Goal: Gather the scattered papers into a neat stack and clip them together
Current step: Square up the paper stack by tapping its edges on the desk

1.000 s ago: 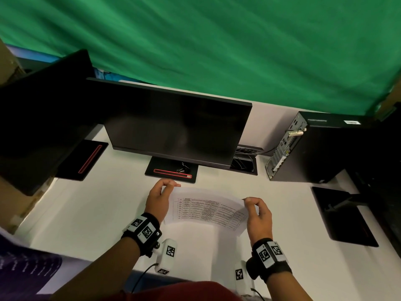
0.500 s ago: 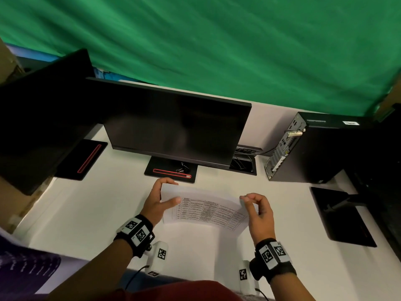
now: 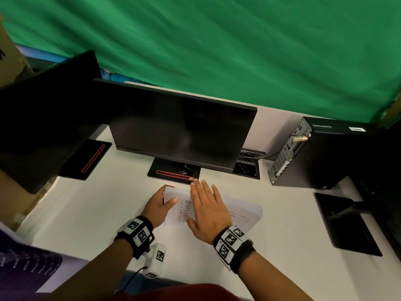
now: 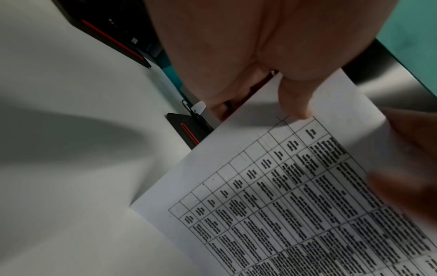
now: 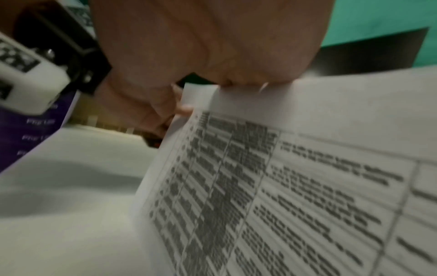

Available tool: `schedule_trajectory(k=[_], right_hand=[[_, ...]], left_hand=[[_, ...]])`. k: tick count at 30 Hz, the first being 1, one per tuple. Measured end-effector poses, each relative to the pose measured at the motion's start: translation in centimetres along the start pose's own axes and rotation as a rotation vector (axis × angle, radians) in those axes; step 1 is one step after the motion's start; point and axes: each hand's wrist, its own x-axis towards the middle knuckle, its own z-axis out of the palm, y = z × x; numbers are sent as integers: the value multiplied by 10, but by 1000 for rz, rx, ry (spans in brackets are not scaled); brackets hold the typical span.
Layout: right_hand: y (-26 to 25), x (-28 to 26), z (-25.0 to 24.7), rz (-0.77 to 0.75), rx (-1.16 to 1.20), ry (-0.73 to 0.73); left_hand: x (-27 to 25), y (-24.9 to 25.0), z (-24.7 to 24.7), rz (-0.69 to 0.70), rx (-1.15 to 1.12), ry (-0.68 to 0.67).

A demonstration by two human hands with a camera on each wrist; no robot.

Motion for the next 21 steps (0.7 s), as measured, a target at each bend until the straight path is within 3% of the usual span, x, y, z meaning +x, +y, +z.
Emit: schedule_trajectory(k=[4, 5, 8, 9, 13, 17, 21], right_hand=[[-7, 4, -13, 45, 182, 254], [-8, 3, -13, 38, 183, 255], [-7, 1, -1, -13, 69, 35], [-5, 2, 2, -14, 65, 30], [-12, 1, -5, 30, 226, 247], [-19, 5, 7, -50, 43, 68], [-26, 7, -2, -6, 218, 219]], left_hand=[[1, -1, -2, 14, 36, -26], [0, 0, -2, 15, 41, -21], [0, 1, -1, 16, 36, -15], [0, 2, -1, 23, 44, -16], [2, -1, -3, 55, 62, -23], [4, -2, -1, 50, 81, -17], [5, -3, -2, 44, 58, -33]])
